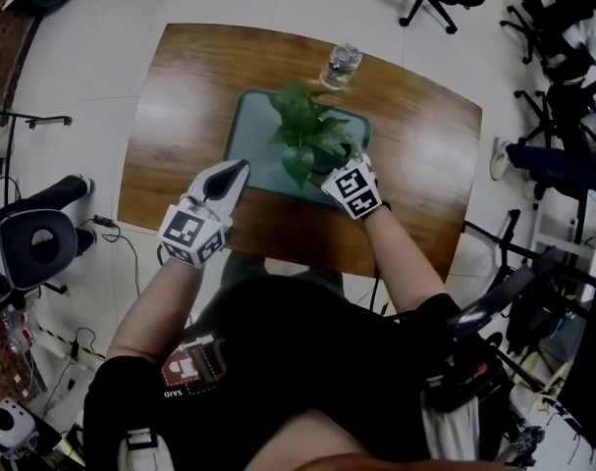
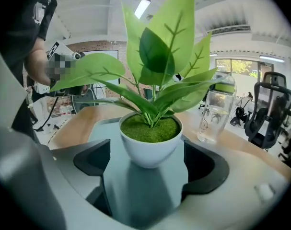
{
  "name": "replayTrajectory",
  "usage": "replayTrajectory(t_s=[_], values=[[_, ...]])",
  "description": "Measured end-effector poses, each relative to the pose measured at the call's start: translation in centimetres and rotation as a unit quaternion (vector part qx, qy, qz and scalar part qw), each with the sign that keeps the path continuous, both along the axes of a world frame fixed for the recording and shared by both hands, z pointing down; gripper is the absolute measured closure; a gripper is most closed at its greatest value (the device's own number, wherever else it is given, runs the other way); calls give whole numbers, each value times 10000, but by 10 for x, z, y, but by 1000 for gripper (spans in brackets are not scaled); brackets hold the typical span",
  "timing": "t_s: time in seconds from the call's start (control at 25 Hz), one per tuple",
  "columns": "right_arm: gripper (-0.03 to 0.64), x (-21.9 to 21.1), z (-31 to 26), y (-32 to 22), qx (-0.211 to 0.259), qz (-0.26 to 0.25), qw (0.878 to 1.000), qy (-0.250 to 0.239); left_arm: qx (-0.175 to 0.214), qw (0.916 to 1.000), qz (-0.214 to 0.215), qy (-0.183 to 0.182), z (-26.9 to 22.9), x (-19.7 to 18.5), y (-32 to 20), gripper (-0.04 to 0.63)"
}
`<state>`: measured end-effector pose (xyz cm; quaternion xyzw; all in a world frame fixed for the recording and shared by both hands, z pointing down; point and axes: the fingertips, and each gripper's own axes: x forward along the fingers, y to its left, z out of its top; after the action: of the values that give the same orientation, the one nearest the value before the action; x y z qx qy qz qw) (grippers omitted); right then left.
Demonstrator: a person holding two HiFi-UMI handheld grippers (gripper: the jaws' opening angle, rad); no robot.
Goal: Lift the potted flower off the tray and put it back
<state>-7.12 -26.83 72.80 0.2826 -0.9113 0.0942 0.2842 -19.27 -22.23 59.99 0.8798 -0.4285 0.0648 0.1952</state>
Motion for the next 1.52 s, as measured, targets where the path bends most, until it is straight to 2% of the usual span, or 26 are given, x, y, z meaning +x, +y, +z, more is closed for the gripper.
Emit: replayTrajectory(t_s=[0.12, 0.24, 0.52, 0.68, 0.8, 1.04, 1.24, 1.52], values=[[124, 21, -8, 16, -122, 133, 9998, 27, -3, 10000, 81, -31, -10, 5, 7, 594], [170, 47, -27, 36, -291, 343, 9990, -75, 22, 9999, 156, -30, -25, 8, 13, 594], [374, 110, -124, 71, -185, 989, 9912, -866, 160, 9992, 323, 148, -61, 25, 15, 594], [501, 164, -202, 87, 168, 1553, 9745, -1611, 371, 9972, 593, 254, -101, 65, 21, 594], [589, 193, -255, 96, 310, 1711, 9668, -1872, 466, 9967, 579, 310, -138, 83, 37, 594], [603, 222, -278, 101, 370, 2032, 9650, -1617, 802, 9928, 810, 358, -165, 88, 31, 594], [604, 227, -256, 115, 6, 2235, 9588, -1752, 770, 9928, 797, 449, -169, 86, 27, 594], [604, 213, -232, 112, -122, 2073, 9657, -1562, 628, 9940, 782, 441, -159, 84, 27, 594]])
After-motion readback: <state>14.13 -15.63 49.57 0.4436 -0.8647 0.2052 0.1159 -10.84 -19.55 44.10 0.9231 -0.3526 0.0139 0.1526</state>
